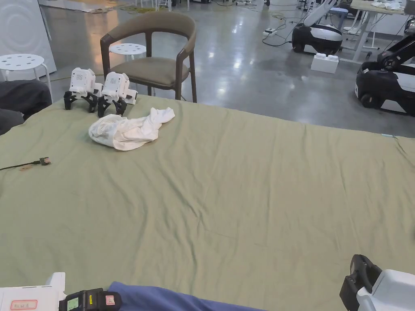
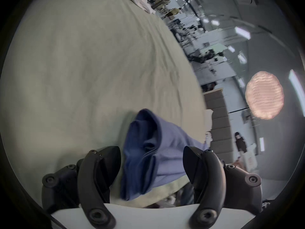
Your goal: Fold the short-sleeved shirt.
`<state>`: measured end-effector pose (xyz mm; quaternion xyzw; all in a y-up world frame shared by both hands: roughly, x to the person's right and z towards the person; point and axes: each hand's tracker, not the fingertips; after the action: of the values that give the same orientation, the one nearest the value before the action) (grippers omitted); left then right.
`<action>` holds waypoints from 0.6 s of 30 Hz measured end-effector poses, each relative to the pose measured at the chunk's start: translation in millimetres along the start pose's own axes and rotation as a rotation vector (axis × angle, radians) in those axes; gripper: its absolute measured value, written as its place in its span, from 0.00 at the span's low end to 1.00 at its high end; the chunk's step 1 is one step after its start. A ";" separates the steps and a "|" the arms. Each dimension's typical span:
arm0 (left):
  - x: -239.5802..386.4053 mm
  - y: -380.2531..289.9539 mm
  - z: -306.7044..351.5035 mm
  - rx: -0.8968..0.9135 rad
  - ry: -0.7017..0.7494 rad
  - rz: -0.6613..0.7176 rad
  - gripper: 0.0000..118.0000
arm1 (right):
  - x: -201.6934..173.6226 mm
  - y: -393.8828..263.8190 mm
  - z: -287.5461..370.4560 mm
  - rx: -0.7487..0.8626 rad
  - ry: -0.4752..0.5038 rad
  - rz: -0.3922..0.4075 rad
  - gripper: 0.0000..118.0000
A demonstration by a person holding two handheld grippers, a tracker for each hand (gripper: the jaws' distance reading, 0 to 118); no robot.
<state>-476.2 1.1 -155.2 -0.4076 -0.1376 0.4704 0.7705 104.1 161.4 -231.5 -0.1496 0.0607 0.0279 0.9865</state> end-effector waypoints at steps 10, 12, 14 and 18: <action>6.3 -3.1 -34.2 -0.057 0.018 0.020 0.06 | 1.4 -0.9 -2.7 -0.038 -0.004 -0.001 0.01; 21.2 -14.3 -29.5 -0.031 0.047 -0.012 0.05 | 1.6 -0.1 -2.7 -0.040 -0.001 0.004 0.01; 34.2 -17.9 -23.2 -0.015 0.066 -0.050 0.04 | 2.3 0.4 -3.0 -0.042 0.001 0.009 0.01; 61.7 -18.4 -4.5 0.032 0.057 -0.082 0.04 | 4.0 4.0 -3.5 -0.038 0.003 0.012 0.01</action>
<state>-430.2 46.4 -154.6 -0.4024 -0.1246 0.4286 0.7992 107.4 164.3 -236.5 -0.1678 0.0626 0.0349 0.9832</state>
